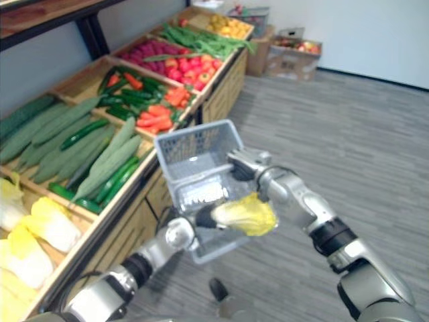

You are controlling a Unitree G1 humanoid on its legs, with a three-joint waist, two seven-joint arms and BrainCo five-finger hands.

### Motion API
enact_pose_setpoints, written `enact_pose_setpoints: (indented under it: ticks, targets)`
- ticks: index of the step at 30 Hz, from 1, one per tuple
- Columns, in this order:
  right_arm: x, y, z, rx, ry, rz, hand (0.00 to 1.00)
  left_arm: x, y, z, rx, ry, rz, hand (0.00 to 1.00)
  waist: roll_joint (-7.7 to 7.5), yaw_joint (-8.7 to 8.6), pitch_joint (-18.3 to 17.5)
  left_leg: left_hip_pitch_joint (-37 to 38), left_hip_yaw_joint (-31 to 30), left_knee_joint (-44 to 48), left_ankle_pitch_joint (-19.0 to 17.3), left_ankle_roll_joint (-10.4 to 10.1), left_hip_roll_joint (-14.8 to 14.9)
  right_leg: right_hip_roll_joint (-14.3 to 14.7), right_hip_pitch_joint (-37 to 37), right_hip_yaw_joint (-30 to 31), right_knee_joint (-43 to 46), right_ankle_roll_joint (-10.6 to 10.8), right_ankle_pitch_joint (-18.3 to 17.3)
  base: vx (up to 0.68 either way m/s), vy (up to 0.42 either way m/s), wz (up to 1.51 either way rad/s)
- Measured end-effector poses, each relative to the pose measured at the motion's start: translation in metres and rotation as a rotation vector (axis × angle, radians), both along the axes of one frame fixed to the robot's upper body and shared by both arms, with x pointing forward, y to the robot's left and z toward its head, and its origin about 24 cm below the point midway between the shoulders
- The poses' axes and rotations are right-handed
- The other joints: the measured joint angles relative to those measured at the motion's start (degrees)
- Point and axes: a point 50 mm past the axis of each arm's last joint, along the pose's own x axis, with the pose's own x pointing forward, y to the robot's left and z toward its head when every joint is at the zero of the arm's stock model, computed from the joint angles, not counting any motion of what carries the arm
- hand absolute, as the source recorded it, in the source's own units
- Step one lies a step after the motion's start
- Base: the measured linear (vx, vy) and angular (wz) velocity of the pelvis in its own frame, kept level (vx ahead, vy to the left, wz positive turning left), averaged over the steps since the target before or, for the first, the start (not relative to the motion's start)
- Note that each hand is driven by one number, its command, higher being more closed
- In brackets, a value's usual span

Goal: Pick vegetable in the basket

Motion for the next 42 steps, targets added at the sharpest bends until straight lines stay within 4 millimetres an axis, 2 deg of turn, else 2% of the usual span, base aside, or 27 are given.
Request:
enact_pose_setpoints:
  ticks: [10,20,22,25,28,29,31,33,35,39,42]
  targets:
    - [0.000,0.000,0.000,-0.006,0.024,0.000,1.00,0.004,0.001,0.002,-0.024,0.001,0.058,0.00,0.04,0.09,0.7,0.0,-0.7,-1.1,0.7,0.2,-0.6,-0.4,0.1,-0.6,0.3,0.0,0.0,-0.04,-0.014,0.03]
    - [-0.004,-0.017,-0.004,0.042,0.037,-0.067,1.00,0.011,-0.009,0.016,-0.050,-0.040,0.038,0.00,0.00,0.76,1.4,-0.4,-2.3,-2.0,1.4,0.4,-1.2,-1.4,0.4,-2.1,0.2,0.0,0.0,-0.04,-0.019,0.09]
    - [-0.005,-0.023,-0.005,0.066,0.039,-0.097,1.00,0.012,-0.016,0.028,-0.064,-0.095,0.003,0.00,-0.10,0.90,1.5,-1.0,-3.6,-2.0,1.5,0.6,-1.2,-1.9,0.5,-3.2,0.1,0.0,0.0,-0.04,-0.024,0.28]
    - [-0.011,-0.040,-0.013,0.089,0.064,-0.169,1.00,0.007,-0.030,0.066,-0.147,-0.241,-0.104,0.00,-0.30,1.99,1.6,-1.6,-5.7,-2.1,1.7,1.0,-1.0,-3.0,1.4,-5.7,-0.3,-0.1,-0.2,-0.05,-0.045,0.47]
    - [-0.020,-0.051,-0.016,0.131,0.065,-0.212,1.00,-0.004,-0.025,0.072,-0.162,-0.218,-0.199,0.00,-0.42,2.03,1.7,-2.6,-8.5,-2.2,2.1,1.5,-1.0,-4.3,2.1,-9.0,-0.2,-0.2,-0.6,-0.07,-0.060,0.67]
    - [-0.031,-0.075,-0.030,0.175,0.111,-0.315,1.00,-0.034,-0.026,0.100,-0.304,-0.254,-0.369,0.00,-0.45,3.58,1.7,-4.2,-11.1,-2.0,2.3,1.8,-1.2,-5.7,2.3,-12.0,-0.1,-0.2,-0.6,-0.11,-0.051,0.90]
    - [-0.040,-0.092,-0.050,0.162,0.182,-0.396,1.00,-0.050,-0.024,0.122,-0.413,-0.288,-0.465,0.00,-0.57,5.03,1.7,-4.3,-12.7,-2.0,2.3,2.1,-1.3,-6.7,3.5,-14.5,-0.1,-0.2,-0.6,-0.10,-0.019,0.77]
    - [-0.054,-0.113,-0.075,0.193,0.264,-0.531,1.00,-0.062,-0.012,0.136,-0.492,-0.285,-0.516,0.00,-1.42,5.65,1.3,-5.3,-16.1,-3.0,2.6,3.0,-2.1,-8.2,4.4,-17.7,0.6,0.2,-1.7,-0.11,-0.002,0.76]
    - [-0.067,-0.131,-0.091,0.239,0.310,-0.652,1.00,-0.070,-0.001,0.140,-0.549,-0.237,-0.534,0.00,-1.96,5.68,1.1,-6.6,-18.1,-3.5,3.3,3.8,-2.3,-9.3,4.4,-20.6,0.8,0.3,-1.8,-0.07,-0.010,0.85]
    - [-0.099,-0.164,-0.117,0.321,0.352,-0.887,1.00,-0.079,0.020,0.141,-0.634,-0.160,-0.502,0.00,-2.26,7.11,0.9,-8.5,-23.2,-5.9,5.3,5.0,-4.1,-11.6,5.1,-25.8,0.8,0.3,-1.8,-0.04,0.004,0.75]
    - [-0.138,-0.182,-0.147,0.393,0.413,-1.099,1.00,-0.081,0.038,0.152,-0.713,-0.201,-0.413,0.00,-2.46,8.10,0.1,-9.9,-29.7,-9.3,7.9,6.3,-5.8,-13.4,6.7,-31.9,0.8,0.3,-1.8,-0.02,0.011,1.03]
